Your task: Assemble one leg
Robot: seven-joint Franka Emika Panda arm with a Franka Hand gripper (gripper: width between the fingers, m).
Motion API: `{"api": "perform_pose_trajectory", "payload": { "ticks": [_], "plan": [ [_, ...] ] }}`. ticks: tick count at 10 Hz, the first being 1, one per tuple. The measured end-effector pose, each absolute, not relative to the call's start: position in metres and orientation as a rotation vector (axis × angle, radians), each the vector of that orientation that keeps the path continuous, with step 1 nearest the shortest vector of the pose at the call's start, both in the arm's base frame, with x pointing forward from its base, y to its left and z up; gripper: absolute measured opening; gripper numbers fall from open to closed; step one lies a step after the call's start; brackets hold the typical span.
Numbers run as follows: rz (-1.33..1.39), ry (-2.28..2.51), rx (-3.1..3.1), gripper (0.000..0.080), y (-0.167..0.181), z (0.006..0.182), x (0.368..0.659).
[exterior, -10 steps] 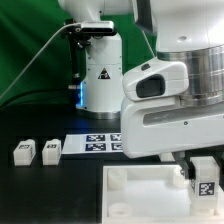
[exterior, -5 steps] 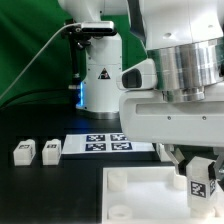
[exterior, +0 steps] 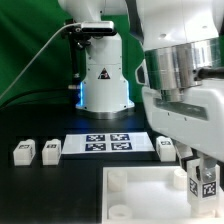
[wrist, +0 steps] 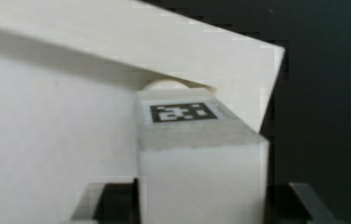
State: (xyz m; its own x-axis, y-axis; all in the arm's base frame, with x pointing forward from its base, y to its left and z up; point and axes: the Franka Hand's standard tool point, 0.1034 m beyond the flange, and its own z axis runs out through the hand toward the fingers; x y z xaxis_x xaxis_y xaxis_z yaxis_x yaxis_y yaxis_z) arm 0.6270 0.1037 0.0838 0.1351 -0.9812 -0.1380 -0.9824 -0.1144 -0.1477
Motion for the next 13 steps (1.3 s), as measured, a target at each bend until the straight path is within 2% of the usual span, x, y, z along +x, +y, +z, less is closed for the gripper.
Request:
{"api": "perform_pose_trajectory", "payload": {
  "ticks": [3, 4, 5, 6, 7, 8, 11, 13],
  "plan": [
    [0.007, 1.968, -2.168, 0.0302, 0.105, 0.084, 0.625],
    [-0.001, 1.907, -2.222, 0.0486, 0.105, 0.083, 0.625],
    [-0.017, 1.773, -2.335, 0.0595, 0.111, 0.082, 0.624],
    [-0.046, 1.564, -2.490, 0.0595, 0.117, 0.082, 0.623],
    [-0.067, 1.391, -2.597, 0.0640, 0.120, 0.082, 0.622],
    [-0.081, 1.271, -2.660, 0.0647, 0.118, 0.081, 0.622],
    [-0.081, 0.672, -2.933, 0.0649, 0.117, 0.084, 0.622],
    [-0.066, 0.198, -3.035, 0.0649, 0.112, 0.078, 0.627]
  ]
}}
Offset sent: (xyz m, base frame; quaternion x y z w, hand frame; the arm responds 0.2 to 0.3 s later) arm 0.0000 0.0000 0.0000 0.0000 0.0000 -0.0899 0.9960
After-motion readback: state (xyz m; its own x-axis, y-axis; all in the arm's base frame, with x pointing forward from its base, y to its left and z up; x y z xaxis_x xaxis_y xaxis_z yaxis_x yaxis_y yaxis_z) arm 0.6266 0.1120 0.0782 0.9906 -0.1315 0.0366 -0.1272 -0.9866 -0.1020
